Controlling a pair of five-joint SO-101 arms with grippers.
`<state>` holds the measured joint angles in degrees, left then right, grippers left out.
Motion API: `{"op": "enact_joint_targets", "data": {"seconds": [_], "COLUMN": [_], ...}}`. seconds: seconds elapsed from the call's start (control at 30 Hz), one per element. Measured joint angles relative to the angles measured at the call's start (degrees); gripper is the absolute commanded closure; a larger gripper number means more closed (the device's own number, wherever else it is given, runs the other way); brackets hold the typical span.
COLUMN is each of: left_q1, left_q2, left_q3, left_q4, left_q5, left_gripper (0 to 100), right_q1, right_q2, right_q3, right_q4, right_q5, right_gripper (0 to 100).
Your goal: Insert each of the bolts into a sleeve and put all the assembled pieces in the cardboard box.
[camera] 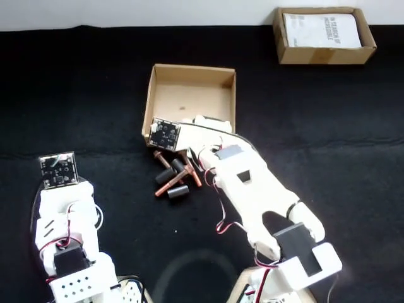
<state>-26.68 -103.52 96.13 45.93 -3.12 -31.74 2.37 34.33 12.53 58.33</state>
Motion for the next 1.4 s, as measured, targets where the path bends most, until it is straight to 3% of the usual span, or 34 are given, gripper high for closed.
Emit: {"op": "enact_joint_targets", "data": {"seconds": [0.2,0.4,0.73,0.9,1.17,1.4], "left_q1": [0.0,0.0,0.0,0.0,0.0,0.0], "left_q2": [-0.1,-0.1,-0.1,-0.1,-0.1,-0.1], "left_q3": [0.0,0.0,0.0,0.0,0.0,0.0], "left_q4": [1.0,4.1,4.1,4.1,4.1,4.1], "left_q5": [6.9,7.6,7.6,7.6,7.6,7.6], "left_gripper": [98,98,98,98,98,98], "right_q1": [0.3,0.0,0.0,-1.8,-11.0,-17.6], "right_q2": [4.4,4.7,0.9,-8.5,-22.3,-22.8], "right_q3": [-3.8,-4.3,-5.7,-5.7,-9.0,-10.6], "right_q4": [-0.4,3.0,7.1,13.7,42.7,60.3], "right_q5": [0.5,0.5,-0.4,-14.4,-42.9,-48.4], "right_gripper": [96.8,78.0,77.2,77.2,77.2,77.2]}}
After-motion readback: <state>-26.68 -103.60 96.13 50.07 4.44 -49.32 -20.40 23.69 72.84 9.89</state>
